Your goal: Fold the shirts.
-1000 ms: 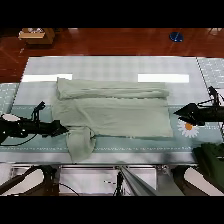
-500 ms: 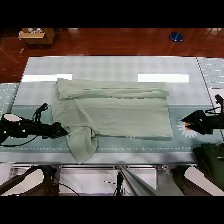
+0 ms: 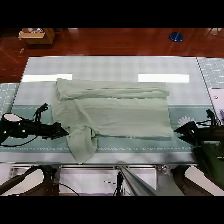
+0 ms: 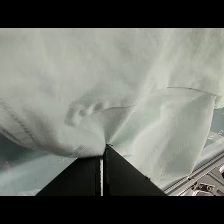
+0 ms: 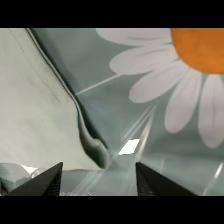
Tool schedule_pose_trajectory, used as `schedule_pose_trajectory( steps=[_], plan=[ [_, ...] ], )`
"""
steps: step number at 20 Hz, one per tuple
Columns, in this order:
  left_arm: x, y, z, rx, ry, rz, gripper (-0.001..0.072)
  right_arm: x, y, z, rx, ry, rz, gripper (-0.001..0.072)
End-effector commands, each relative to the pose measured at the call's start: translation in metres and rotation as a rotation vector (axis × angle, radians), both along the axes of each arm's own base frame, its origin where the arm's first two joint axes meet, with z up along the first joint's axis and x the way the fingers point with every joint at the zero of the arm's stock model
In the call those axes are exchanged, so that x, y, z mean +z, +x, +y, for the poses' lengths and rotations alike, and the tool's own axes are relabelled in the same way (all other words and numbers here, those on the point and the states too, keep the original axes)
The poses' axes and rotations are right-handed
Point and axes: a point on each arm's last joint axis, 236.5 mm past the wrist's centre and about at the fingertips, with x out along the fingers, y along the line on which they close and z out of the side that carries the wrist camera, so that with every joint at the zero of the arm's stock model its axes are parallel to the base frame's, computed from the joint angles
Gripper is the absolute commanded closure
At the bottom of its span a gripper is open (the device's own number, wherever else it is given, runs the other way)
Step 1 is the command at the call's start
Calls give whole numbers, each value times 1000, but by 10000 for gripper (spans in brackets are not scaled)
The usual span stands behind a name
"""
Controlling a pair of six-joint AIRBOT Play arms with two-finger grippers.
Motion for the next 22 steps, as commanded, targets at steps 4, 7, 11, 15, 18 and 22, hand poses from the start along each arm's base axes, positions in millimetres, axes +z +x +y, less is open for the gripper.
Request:
schedule_pose_trajectory(
  steps=[4, 7, 11, 15, 18, 22],
  plan=[
    [0, 1, 0, 1, 1, -2, 689, -11, 8, 18, -79, 47, -31, 191],
    [0, 1, 0, 1, 1, -2, 689, -13, 13, 42, 29, 25, -46, 216],
    [3, 4, 0, 0, -2, -11, 690, -2, 29, 62, 88, 50, -110, 685],
    [53, 44, -7, -5, -85, -119, 690, 64, 74, 62, 156, 106, -292, 685],
    [116, 104, -9, 75, -155, -296, 689, 137, 127, 67, 130, 144, -522, 686],
    [172, 173, 6, 226, -166, -516, 690, 169, 190, 59, 73, -46, -689, 686]
  ],
)
